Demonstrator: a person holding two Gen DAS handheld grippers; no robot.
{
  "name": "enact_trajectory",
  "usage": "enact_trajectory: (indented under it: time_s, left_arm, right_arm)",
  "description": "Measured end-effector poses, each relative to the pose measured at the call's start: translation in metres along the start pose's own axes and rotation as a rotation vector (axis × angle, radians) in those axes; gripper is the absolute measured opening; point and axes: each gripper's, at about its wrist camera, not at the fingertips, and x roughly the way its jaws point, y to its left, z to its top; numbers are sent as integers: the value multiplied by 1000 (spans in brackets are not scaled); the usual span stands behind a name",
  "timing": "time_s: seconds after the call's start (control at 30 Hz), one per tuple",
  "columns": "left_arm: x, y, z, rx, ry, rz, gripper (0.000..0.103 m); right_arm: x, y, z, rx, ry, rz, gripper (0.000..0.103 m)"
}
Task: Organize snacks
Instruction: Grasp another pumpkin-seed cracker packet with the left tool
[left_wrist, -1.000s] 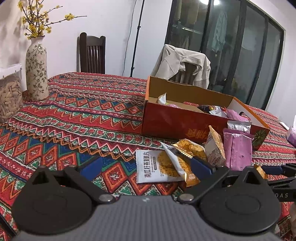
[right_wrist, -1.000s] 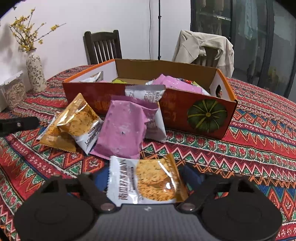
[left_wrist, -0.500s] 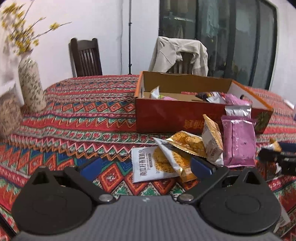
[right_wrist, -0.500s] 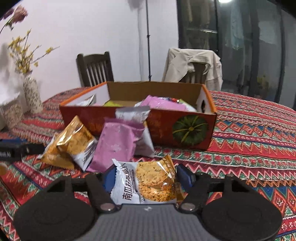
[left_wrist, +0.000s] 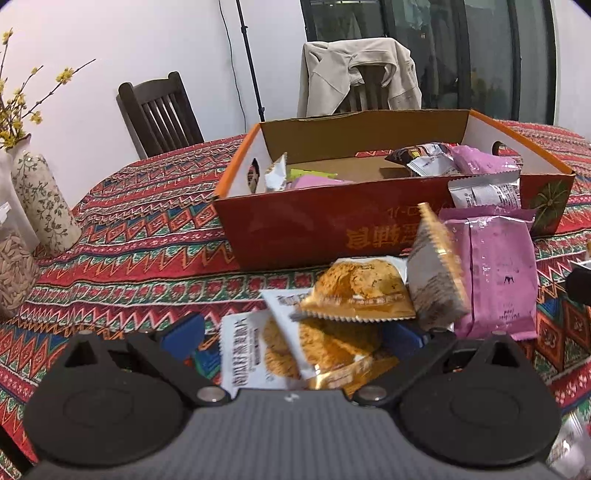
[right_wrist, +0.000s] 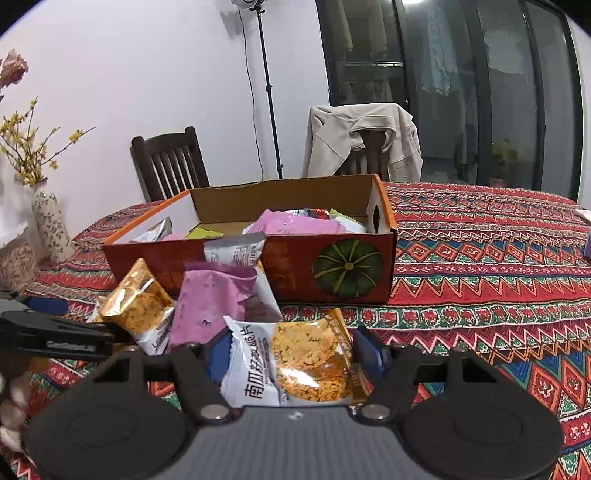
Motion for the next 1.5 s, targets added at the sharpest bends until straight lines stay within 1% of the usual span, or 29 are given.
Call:
enact_trajectory:
  time_s: [0.13,0.23,0.3,0.37,0.4,0.47,0.57,0.63,0.77,0.93,1.0,1.3,1.5]
  left_arm:
    - [8,-9,4,-2,15,17,102]
    - [10,-11,3,-8,20,6,96]
    - [9,-9,2,-13,20,-9,89]
    - [8,-7,3,-30,25,-34,75]
    - [7,-6,2,-35,27,-43,72]
    - [4,-5,1,-32,26,-51,61]
    - [0,-1,-1,-34,20,-65,53]
    - [-4,5,-3,-46,19,-84,50]
    - [-14,11,-7,-50,5,-95,43]
    - [-23,17,-13,-63,-15,-104,41]
    - [-27,20,-15,-69,-23,-110,39]
    - [-48,37,-19,-102,-80,-121,39]
    - [-60,43,-13,-115,-114,-138,39]
  right_arm:
    - [-3,1,-1,-2,-11,9,69]
    - [-4,0,0,2,-13,12,69]
    - [-4,0,0,3,-15,15,69]
    - [-6,1,0,0,-19,17,69]
    - [-6,1,0,-1,-20,18,69]
    - [-7,1,0,-1,-21,19,69]
    - [-7,1,0,-1,-22,19,69]
    - [-7,1,0,-2,-21,20,69]
    - [-7,1,0,-5,-24,21,69]
    - [-9,3,-1,-9,-33,20,69]
    - [-10,4,-1,-12,-37,19,69]
    - [-10,6,-2,-23,-39,14,69]
    - [-12,8,2,-36,-52,27,69]
